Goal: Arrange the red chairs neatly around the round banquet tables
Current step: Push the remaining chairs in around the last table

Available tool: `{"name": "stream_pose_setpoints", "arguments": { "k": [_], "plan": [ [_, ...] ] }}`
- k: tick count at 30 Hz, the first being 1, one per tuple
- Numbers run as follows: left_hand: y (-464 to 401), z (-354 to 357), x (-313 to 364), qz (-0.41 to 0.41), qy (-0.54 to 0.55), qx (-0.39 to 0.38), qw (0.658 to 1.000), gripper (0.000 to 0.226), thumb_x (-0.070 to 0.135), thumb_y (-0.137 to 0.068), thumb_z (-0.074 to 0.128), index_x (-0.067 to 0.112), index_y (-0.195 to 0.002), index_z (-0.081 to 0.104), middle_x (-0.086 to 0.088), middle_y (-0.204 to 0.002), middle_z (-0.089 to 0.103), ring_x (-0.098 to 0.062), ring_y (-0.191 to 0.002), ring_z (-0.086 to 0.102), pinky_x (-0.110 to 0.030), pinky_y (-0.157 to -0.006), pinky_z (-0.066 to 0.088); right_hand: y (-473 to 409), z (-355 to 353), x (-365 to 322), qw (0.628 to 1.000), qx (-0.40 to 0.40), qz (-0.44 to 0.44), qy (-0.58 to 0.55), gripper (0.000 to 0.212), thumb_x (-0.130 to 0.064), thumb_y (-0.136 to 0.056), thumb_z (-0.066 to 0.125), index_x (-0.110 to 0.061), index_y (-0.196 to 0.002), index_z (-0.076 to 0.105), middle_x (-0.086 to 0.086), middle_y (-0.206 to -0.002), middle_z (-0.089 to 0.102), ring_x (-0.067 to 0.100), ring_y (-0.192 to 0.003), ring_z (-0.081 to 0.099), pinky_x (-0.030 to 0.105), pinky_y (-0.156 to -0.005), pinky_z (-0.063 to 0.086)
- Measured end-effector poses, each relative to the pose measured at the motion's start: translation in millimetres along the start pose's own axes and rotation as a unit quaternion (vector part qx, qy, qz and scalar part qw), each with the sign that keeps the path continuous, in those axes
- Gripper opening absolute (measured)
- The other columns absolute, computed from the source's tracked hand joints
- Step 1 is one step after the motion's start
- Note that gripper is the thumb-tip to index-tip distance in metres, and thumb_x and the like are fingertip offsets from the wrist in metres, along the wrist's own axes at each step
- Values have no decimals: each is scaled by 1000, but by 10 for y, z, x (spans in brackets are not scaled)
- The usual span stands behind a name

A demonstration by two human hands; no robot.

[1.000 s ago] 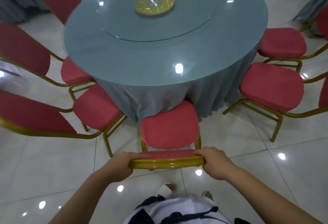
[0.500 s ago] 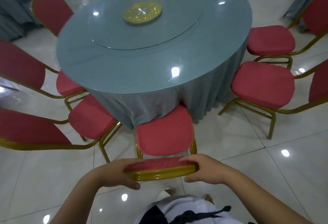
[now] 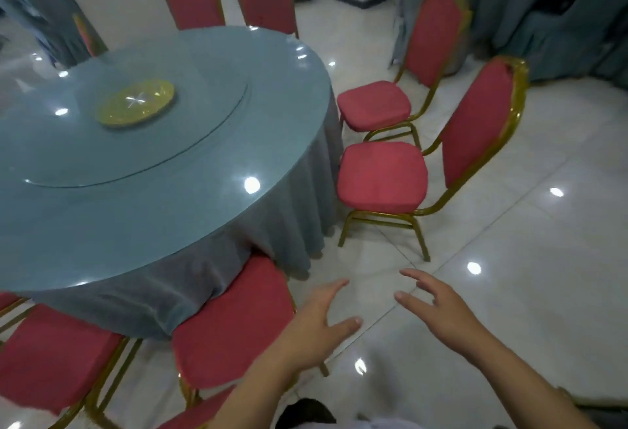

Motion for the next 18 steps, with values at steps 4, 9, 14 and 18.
{"name": "stream_pose_setpoints", "arguments": {
  "k": [4,9,14,18],
  "plan": [
    [-342,223,177,-3,14,-26,1000,73,48,-90,66,48,-150,25,30,-143,25,6,-132,23,-21,-109,22,-187,-435,93,998,50,4,-33,53,-50,-87,66,-41,-136,49,-11,-147,44,12,-137,39,29,-100,35],
    [-1050,253,445,-1,-21,-13,1000,73,46,-90,67,42,-151,28,14,-155,31,-5,-140,29,-28,-115,27,-354,-892,228,993,88,4,-75,56,-51,-83,70,-44,-135,50,-19,-141,46,3,-131,39,20,-98,33],
    [-2064,396,1060,32,-44,-39,998,73,46,-90,66,39,-152,27,12,-154,31,-9,-139,31,-29,-113,29,-719,-1718,375,986,150,25,-72,61,-50,-83,69,-40,-138,47,-23,-134,44,-1,-126,39,14,-94,33],
    [-3024,507,1683,55,-44,-63,996,76,45,-89,68,38,-152,26,11,-154,31,-12,-142,30,-33,-114,29,-1214,-2519,372,981,179,50,-55,73,-68,-72,64,-43,-138,46,-21,-142,41,6,-134,38,31,-108,35]
  ]
}}
Point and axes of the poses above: each hand's wrist, its own y-axis away from the middle knuckle, its own z-axis out of the palm, x = y × z, the point moved 8 cm from there along -y, towards the middle knuckle
